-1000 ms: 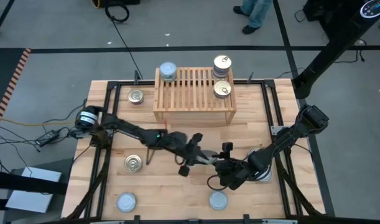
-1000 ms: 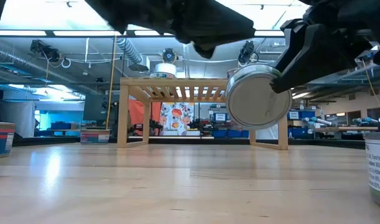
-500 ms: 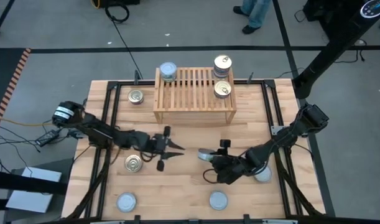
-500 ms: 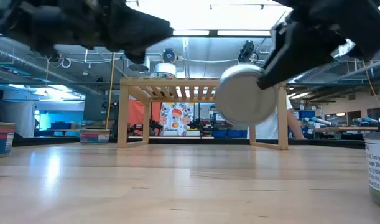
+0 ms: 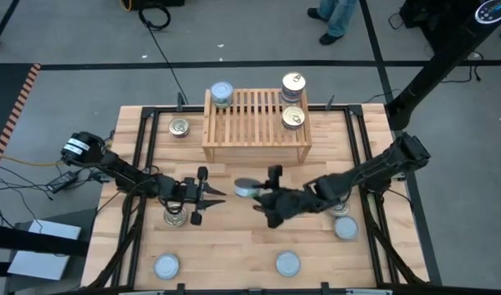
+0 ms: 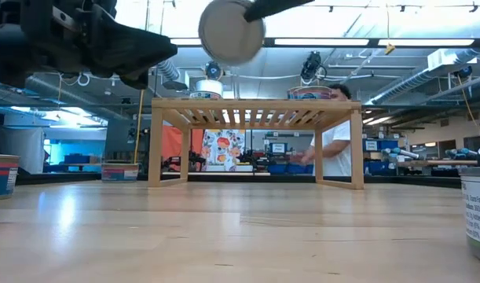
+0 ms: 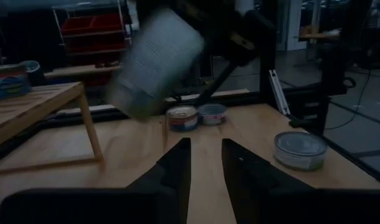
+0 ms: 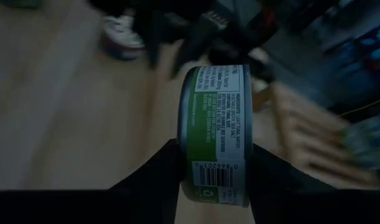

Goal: Stack canned seafood by type on shelf
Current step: Put the green tuna can on the shelf, then stack the blue tuna can on top of the other blue tuna can on the shelf

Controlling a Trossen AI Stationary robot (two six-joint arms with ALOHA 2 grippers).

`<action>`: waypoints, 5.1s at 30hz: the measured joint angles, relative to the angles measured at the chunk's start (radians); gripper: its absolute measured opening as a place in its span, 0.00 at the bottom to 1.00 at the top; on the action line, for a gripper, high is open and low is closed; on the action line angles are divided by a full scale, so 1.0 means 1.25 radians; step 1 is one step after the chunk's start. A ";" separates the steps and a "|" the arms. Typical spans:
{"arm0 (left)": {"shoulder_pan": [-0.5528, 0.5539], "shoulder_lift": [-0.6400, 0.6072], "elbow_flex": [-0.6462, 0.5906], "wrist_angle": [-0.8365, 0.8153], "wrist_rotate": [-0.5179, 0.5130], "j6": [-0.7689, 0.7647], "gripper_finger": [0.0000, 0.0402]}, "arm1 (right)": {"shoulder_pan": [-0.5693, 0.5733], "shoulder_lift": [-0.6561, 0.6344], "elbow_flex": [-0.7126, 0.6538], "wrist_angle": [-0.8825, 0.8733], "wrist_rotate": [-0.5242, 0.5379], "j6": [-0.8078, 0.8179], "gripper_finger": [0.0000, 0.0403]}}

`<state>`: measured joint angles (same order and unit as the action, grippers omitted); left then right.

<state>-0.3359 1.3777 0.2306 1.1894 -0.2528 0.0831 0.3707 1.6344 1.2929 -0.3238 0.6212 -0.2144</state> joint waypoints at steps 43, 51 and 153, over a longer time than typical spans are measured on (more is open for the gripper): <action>0.000 0.001 0.001 0.001 0.003 0.008 0.24 | -0.371 0.355 0.395 -0.019 0.044 -0.459 0.45; 0.000 0.001 0.001 0.001 0.005 0.008 0.24 | -0.377 0.353 0.395 -0.030 0.022 -0.382 0.58; -0.015 0.002 0.001 -0.021 0.015 -0.001 0.24 | -0.326 0.177 0.125 0.080 -0.452 0.001 0.00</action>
<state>-0.3546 1.3796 0.2314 1.1630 -0.2338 0.0820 -0.0366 1.8551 1.4494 -0.2244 0.0564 -0.2134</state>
